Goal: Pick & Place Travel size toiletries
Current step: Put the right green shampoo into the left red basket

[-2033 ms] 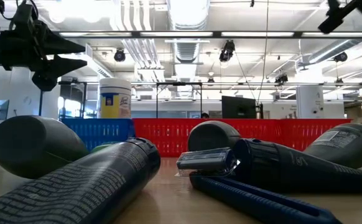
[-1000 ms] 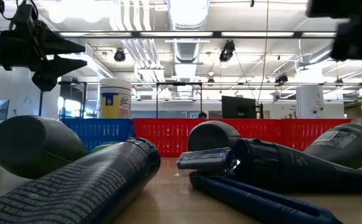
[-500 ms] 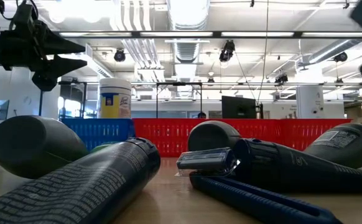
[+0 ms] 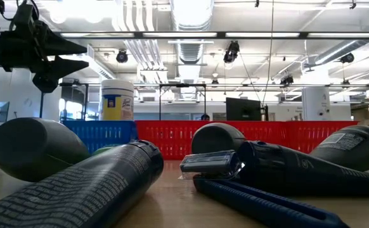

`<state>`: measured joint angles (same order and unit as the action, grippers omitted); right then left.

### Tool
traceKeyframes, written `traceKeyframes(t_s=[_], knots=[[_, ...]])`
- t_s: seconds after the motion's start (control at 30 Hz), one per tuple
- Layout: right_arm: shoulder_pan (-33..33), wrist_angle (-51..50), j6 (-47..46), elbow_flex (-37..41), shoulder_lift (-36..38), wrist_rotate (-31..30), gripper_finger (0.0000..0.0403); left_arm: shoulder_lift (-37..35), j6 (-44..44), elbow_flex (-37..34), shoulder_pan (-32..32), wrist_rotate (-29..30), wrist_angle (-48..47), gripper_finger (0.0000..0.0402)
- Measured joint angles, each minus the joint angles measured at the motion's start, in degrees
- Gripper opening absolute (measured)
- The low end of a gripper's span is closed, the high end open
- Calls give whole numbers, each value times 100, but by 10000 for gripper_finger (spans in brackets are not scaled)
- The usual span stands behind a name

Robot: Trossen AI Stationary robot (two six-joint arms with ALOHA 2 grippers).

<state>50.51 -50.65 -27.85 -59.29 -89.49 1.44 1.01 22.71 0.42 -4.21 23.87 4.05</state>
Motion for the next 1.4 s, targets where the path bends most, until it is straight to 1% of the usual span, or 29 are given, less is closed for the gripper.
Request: traceKeyframes(t_s=[0.1, 0.23, 0.37, 0.5, 0.67, 0.83, 1.07, 1.23, 1.4], knots=[[100, 14, -14, -227, -317, -20, 366, 1, 1, 1, 0, 1, 0, 197], [233, 40, -20, -233, -575, -135, 366, -1, -1, 1, 0, -1, 0, 197], [322, 95, -18, -49, -592, -638, 356, 1, -1, 1, 0, -1, 0, 197], [309, 324, -52, 97, -538, -722, 341, 1, 0, 0, 0, -1, 0, 197], [314, 1018, 24, 229, -574, -765, 332, 0, 0, 0, 0, -1, 0, 197], [294, 1082, 270, 250, -726, -1087, 341, 0, 0, -1, 0, 0, 0, 197], [298, 1112, 213, 357, -983, -1062, 352, 1, -1, 0, 0, -1, 0, 197], [299, 1182, 144, 392, -955, -1038, 332, -1, 1, -1, 0, 1, 0, 197], [283, 1255, 124, 374, -959, -1024, 288, 1, -1, -1, 0, -1, 0, 197]])
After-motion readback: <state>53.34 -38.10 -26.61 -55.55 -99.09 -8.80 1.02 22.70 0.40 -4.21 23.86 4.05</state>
